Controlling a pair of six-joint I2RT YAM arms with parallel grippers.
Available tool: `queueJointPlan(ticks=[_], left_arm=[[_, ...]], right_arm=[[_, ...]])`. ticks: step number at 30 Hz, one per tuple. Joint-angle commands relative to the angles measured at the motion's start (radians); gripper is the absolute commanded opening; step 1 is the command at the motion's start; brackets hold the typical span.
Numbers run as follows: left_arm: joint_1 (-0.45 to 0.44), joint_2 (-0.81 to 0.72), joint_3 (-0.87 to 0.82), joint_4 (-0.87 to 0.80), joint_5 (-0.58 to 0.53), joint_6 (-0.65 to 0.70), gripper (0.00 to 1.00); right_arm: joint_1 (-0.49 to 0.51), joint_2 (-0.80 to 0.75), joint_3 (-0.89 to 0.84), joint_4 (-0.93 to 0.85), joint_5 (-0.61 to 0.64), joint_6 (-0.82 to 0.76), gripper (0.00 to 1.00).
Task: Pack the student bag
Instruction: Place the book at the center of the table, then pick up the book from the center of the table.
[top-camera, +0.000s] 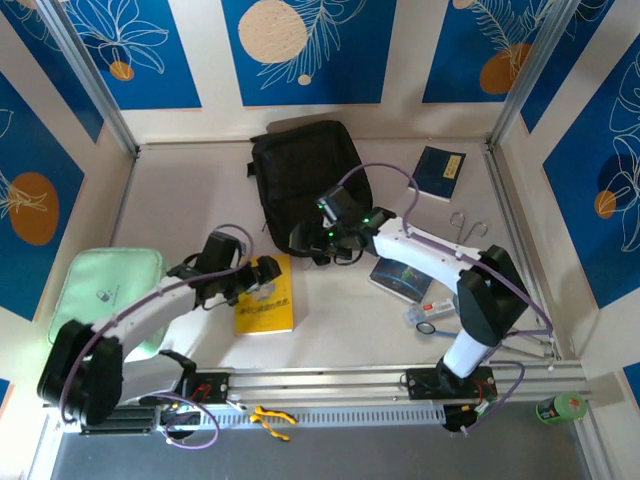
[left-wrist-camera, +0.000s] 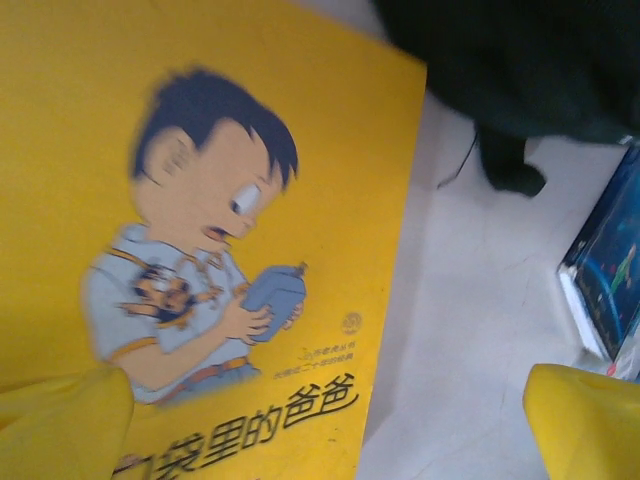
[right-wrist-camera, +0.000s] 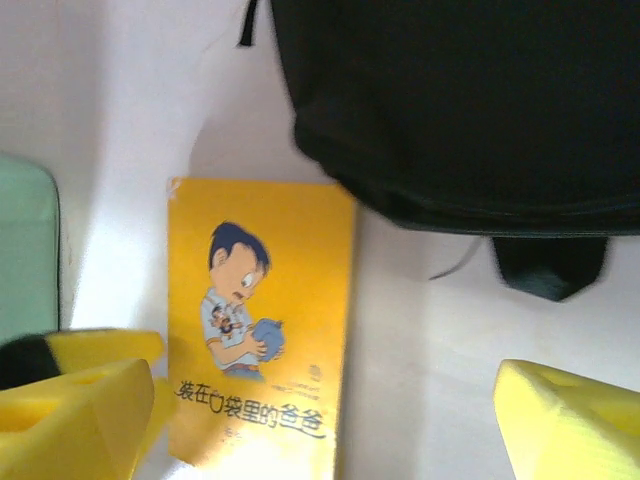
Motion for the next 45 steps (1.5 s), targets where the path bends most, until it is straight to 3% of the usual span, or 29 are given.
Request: queueJointPlan(ticks=[1,7,14,20,29,38,45], left_arm=[[0.069,-0.055,0.008,-0.158,-0.059,0.094,1.00],[0.150,-0.027,-0.040,-0.158,-0.016,0.142,1.00],[0.157,0.064,-0.075,-0.065,0.084,0.161,0.99],[0.157,0.108,-0.064,-0.033,0.157,0.155,0.94],[0.157,0.165,-0.052,-0.035,0.197,0.187,0.92],[0.157,0.173,-0.040,0.026,0.335,0.175,0.89],[0.157,0.081,0.028,-0.048,0.455,0.189,0.83]], right_arm=[[0.043,0.083,0.041,-0.065,0.005,-0.035,0.84],[0.087,0.231,0.140,-0.121,-0.023,-0.072,0.73],[0.108,0.353,0.251,-0.229,-0.014,-0.084,0.62],[0.108,0.420,0.311,-0.276,-0.060,-0.120,0.38],[0.113,0.461,0.336,-0.305,-0.065,-0.126,0.36],[0.102,0.493,0.331,-0.301,-0.098,-0.132,0.33],[0.101,0.510,0.318,-0.297,-0.097,-0.133,0.33]])
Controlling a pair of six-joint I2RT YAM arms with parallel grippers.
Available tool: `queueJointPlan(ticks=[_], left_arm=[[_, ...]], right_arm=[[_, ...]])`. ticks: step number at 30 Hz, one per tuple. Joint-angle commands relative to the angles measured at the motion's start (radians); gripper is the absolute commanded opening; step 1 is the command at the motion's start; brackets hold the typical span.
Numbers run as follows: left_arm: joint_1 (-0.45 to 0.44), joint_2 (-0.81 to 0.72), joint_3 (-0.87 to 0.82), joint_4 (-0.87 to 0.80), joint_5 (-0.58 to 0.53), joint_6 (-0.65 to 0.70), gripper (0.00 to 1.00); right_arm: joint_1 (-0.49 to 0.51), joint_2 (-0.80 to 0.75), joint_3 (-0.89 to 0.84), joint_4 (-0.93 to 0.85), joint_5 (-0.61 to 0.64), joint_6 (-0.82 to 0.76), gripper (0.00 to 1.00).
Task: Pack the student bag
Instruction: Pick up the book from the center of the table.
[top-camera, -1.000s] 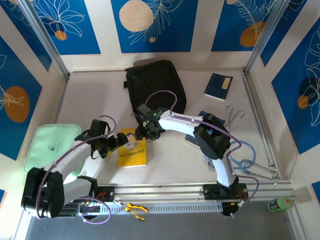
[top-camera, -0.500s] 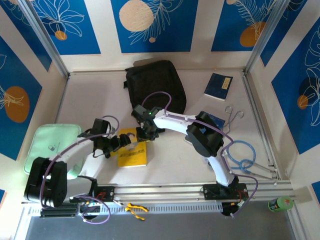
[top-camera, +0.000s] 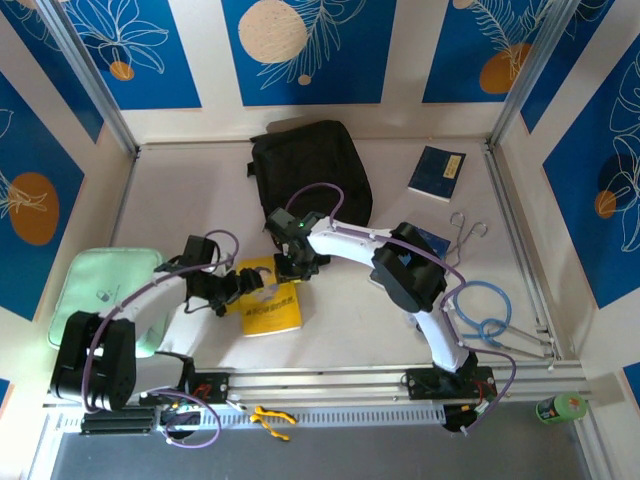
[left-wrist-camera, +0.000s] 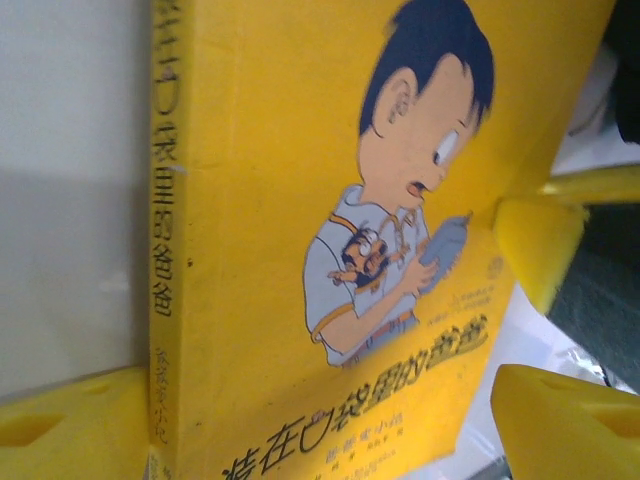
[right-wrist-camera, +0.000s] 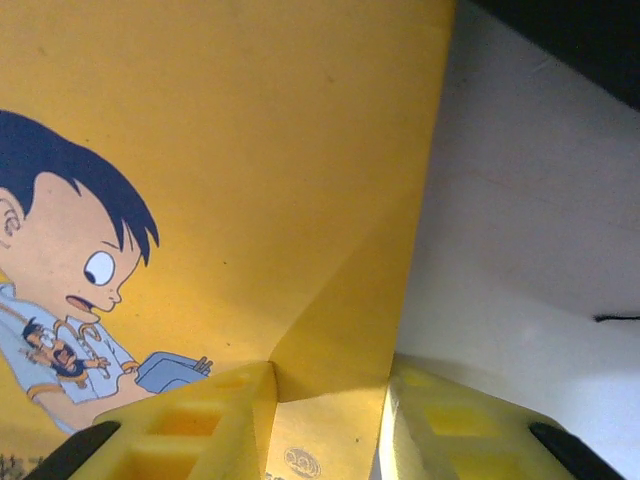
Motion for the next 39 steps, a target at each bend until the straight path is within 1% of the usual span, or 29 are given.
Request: queueJointPlan(ticks=[1,3,6,8,10,15,19,21,23,25,29,31,35,39], left_arm=[[-0.005,-0.087,0.076,0.017,0.151,0.013,0.82],[-0.006,-0.122,0.078,0.018,0.150,-0.005,0.82],[-0.006,-0.137,0.050,0.062,0.159,-0.051,0.79],[-0.007,-0.122,0.011,0.113,0.175,-0.084,0.73],[-0.007,-0.098,-0.020,0.144,0.185,-0.098,0.65],[-0.006,-0.071,-0.026,0.141,0.153,-0.087,0.57],[-0.007,-0.069,-0.024,0.143,0.120,-0.091,0.50],[-0.006,-0.069,-0.022,0.136,0.105,-0.089,0.42],[-0.007,-0.071,-0.016,0.119,0.099,-0.077,0.32],[-0.006,-0.078,0.002,0.066,0.078,-0.047,0.23],[-0.005,-0.122,0.043,-0.044,0.008,-0.004,0.00],[-0.005,-0.149,0.075,-0.095,-0.024,0.012,0.00],[-0.005,-0.222,0.161,-0.186,-0.087,0.024,0.00],[-0.006,-0.290,0.247,-0.219,-0.134,0.008,0.00]], right_arm=[[0.013,0.057,-0.010,-0.027,-0.038,-0.008,0.33],[0.010,0.060,-0.010,-0.024,-0.040,-0.008,0.33],[0.009,0.064,-0.010,-0.022,-0.037,-0.007,0.33],[0.009,0.065,-0.013,-0.021,-0.036,-0.004,0.32],[0.007,0.064,-0.016,-0.022,-0.035,-0.001,0.29],[0.004,0.069,-0.016,-0.027,-0.034,0.001,0.23],[0.002,0.065,-0.021,-0.027,-0.031,0.005,0.22],[0.001,0.059,-0.025,-0.025,-0.028,0.008,0.23],[-0.003,0.046,-0.035,-0.024,-0.025,0.022,0.23],[-0.010,0.017,-0.049,-0.016,-0.022,0.035,0.24],[-0.026,-0.089,-0.095,0.028,-0.025,0.056,0.29],[-0.036,-0.162,-0.131,0.078,-0.032,0.064,0.34],[-0.074,-0.308,-0.227,0.210,-0.065,0.087,0.49],[-0.143,-0.436,-0.354,0.364,-0.144,0.154,0.59]])
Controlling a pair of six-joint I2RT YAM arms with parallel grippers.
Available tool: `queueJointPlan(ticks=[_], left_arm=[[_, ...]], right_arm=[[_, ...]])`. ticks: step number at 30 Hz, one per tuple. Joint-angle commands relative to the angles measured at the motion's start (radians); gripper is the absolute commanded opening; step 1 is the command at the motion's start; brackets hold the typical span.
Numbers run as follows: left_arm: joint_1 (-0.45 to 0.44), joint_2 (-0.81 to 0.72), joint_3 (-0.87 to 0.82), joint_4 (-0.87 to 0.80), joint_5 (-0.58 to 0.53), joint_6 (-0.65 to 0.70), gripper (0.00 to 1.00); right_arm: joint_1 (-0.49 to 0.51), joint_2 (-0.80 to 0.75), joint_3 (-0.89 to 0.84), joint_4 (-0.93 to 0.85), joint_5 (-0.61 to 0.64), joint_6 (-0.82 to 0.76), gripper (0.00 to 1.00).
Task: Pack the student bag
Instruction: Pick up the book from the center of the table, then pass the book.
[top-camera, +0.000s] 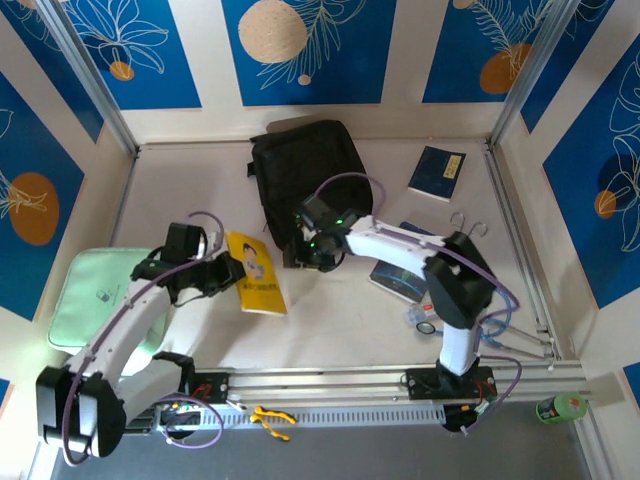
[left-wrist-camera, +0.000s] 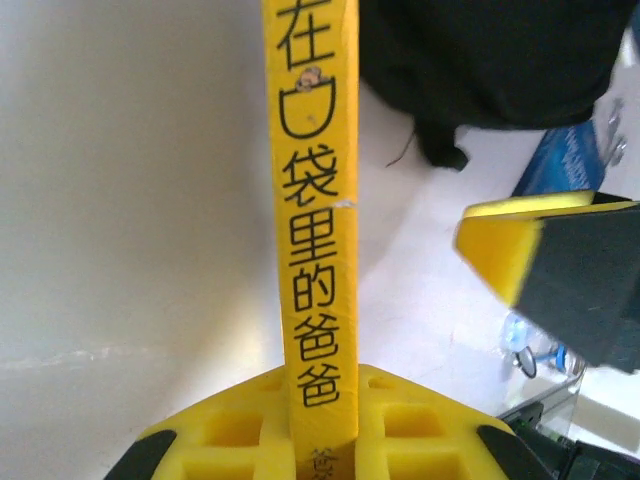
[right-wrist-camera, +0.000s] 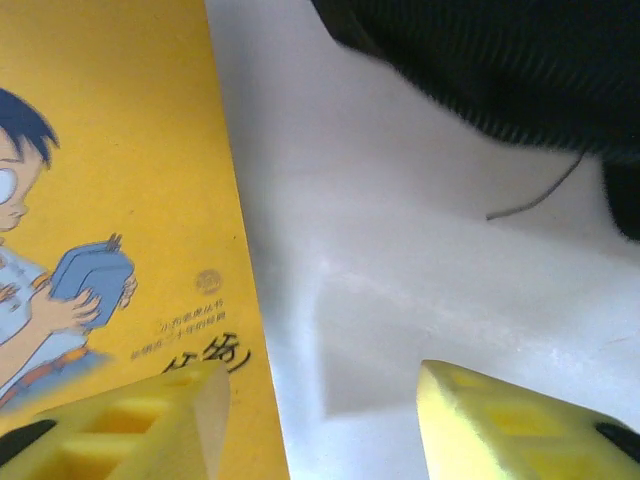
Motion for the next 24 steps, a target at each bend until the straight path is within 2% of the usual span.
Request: queueJointPlan(ticks=[1,3,7,11,13,17,24], left_arm=[[-0.002,-0.056,0.093,-0.022,-0.042,-0.005,0.00],[-0.003,-0.060,0.112,0.043,-0.033,-0.050,0.00],[-0.004,-0.027,0.099,0.294,-0.010,-0.219,0.00],[-0.010,0.040,0.062,0.612,-0.034,-0.433,0.00],[-0.017,0.083,0.060,0.719,-0.060,-0.501,0.00],[-0.034,0.161,0.080,0.869,-0.108,-0.591,0.00],[-0.089,0.245,0.093,1.002,-0.159,-0.678,0.00]], right_arm=[[-0.065,-0.113,-0.104,0.188,-0.100,0.079,0.62],[-0.104,-0.169,-0.178,0.295,-0.157,0.126,0.68],[-0.195,-0.257,-0.316,0.512,-0.258,0.244,0.77],[-0.247,-0.324,-0.419,0.673,-0.284,0.347,0.84],[-0.266,-0.342,-0.461,0.753,-0.293,0.397,0.87],[-0.292,-0.344,-0.516,0.897,-0.317,0.503,0.93],[-0.292,-0.266,-0.522,1.159,-0.307,0.759,0.98]])
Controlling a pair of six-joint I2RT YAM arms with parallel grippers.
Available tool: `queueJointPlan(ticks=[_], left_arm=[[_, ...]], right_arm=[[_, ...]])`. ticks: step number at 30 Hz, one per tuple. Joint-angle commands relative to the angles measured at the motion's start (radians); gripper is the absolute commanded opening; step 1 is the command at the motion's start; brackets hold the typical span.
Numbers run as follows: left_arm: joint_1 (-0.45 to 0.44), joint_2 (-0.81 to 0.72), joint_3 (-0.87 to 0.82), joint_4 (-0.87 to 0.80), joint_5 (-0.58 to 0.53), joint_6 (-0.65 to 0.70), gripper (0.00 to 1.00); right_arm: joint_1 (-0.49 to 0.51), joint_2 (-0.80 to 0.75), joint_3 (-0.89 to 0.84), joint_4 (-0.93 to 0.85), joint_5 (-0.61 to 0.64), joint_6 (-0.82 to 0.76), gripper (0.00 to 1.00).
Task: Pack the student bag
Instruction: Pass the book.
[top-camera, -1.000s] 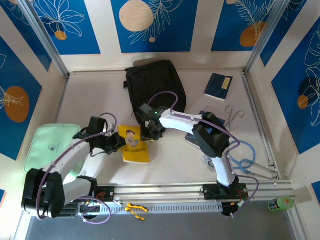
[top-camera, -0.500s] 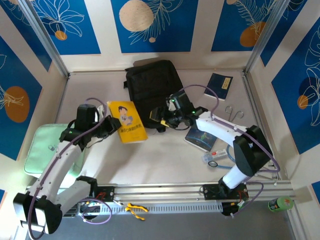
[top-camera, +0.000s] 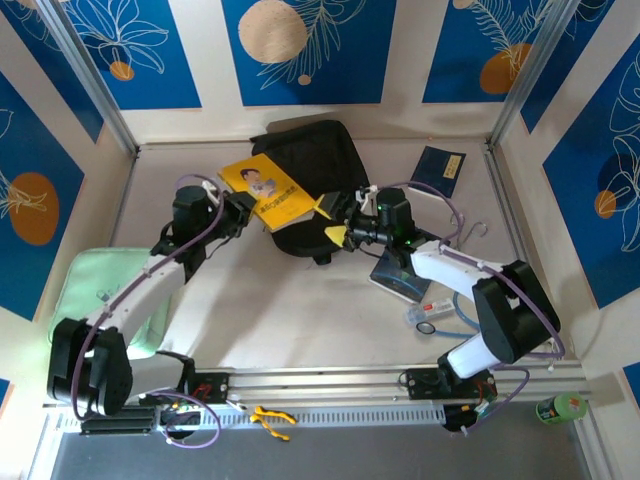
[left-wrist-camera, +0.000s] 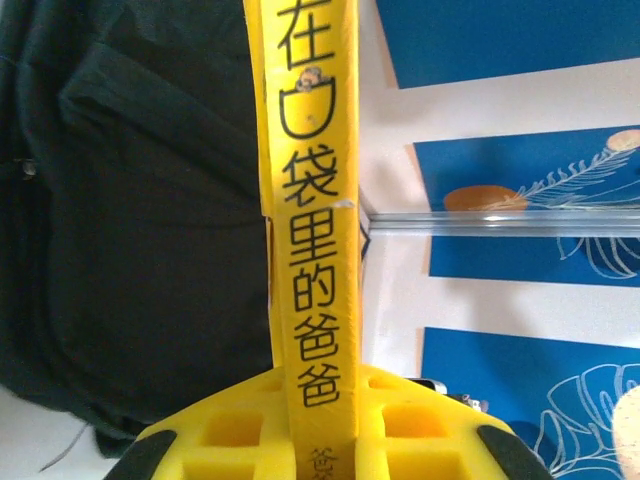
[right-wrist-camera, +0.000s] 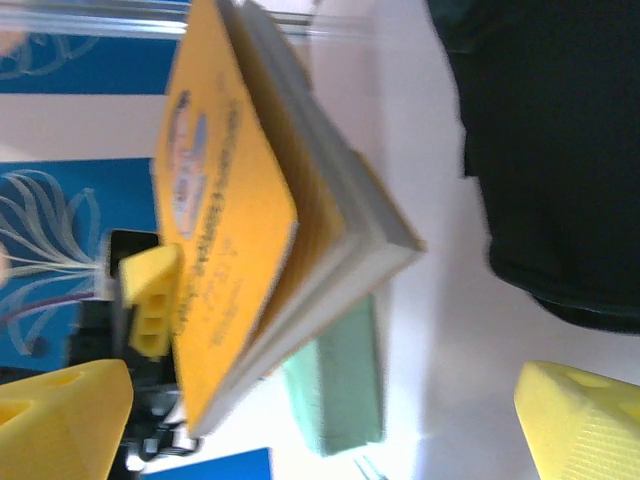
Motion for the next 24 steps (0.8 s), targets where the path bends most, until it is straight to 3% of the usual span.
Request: queueJointPlan(ticks=[1,5,13,24], left_arm=[[-0.028,0.015,0.029,0.207,-0.038,-0.079,0.00],[-0.044,0.050,0.034,0.272,-0.058,-0.120,0.00],[-0.063,0.098,0.055,0.327,-0.061,-0.152,0.00],[-0.075,0.103,0.043,0.344,-0.050,-0.157,0.00]], right_arm=[[0.008,0.053,0.017,0.193,-0.005,0.211,0.98],[0.040,0.102,0.099,0.190,0.028,0.294,0.96],[0.077,0.128,0.172,0.120,0.107,0.297,0.92],[0.071,0.203,0.227,0.154,0.112,0.348,0.60]])
